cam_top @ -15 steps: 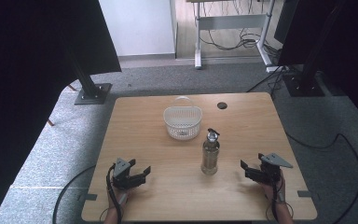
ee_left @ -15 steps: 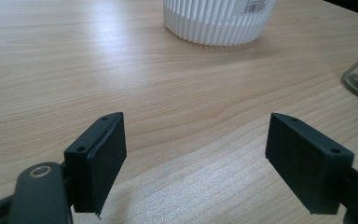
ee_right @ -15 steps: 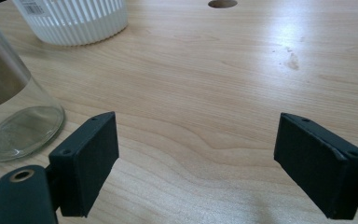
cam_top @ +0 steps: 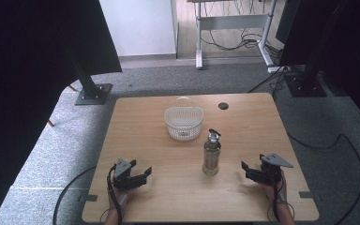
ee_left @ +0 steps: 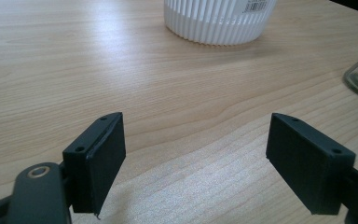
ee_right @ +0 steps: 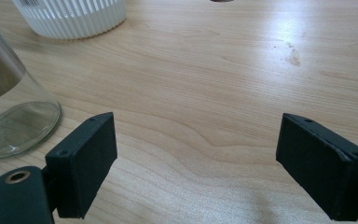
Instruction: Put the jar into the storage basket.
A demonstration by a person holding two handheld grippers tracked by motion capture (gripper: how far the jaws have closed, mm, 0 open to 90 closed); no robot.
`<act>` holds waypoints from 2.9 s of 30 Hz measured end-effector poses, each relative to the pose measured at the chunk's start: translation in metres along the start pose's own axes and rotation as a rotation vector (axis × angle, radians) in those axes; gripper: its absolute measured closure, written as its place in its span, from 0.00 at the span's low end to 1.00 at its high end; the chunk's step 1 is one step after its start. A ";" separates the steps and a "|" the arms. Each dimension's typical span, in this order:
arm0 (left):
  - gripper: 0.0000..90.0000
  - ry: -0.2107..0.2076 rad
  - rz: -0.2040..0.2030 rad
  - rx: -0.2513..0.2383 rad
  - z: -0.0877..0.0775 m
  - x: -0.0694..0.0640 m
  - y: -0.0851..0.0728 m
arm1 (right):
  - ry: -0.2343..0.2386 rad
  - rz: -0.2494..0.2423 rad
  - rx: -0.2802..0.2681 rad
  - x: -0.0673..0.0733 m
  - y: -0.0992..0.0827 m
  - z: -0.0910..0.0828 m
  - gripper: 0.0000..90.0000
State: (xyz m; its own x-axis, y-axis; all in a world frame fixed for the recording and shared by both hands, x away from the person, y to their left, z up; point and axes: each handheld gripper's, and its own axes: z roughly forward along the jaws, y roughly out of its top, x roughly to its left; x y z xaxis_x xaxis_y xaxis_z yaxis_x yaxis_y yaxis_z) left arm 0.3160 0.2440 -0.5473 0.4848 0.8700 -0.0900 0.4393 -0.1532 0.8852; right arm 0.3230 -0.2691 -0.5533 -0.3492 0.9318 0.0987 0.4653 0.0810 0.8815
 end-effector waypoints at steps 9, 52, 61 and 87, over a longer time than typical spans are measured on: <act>0.21 0.001 0.001 0.001 0.000 -0.001 0.000 | -0.005 -0.008 0.001 -0.001 0.000 0.000 0.13; 0.20 0.008 0.007 0.007 0.001 -0.001 0.001 | 0.069 -0.201 -0.105 0.049 0.027 -0.029 0.14; 0.19 0.017 0.003 0.006 0.002 -0.001 0.001 | 0.089 -0.206 -0.121 0.055 0.032 -0.033 0.15; 0.19 0.027 0.013 0.008 0.002 -0.002 0.001 | 0.216 -0.201 -0.160 0.078 0.047 -0.036 0.15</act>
State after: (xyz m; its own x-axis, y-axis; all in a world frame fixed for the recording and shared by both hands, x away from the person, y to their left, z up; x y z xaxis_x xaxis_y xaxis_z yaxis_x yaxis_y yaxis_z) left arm 0.3168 0.2411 -0.5472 0.4697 0.8803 -0.0665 0.4392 -0.1677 0.8826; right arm 0.2884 -0.2050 -0.4871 -0.5930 0.8052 -0.0039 0.2424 0.1831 0.9527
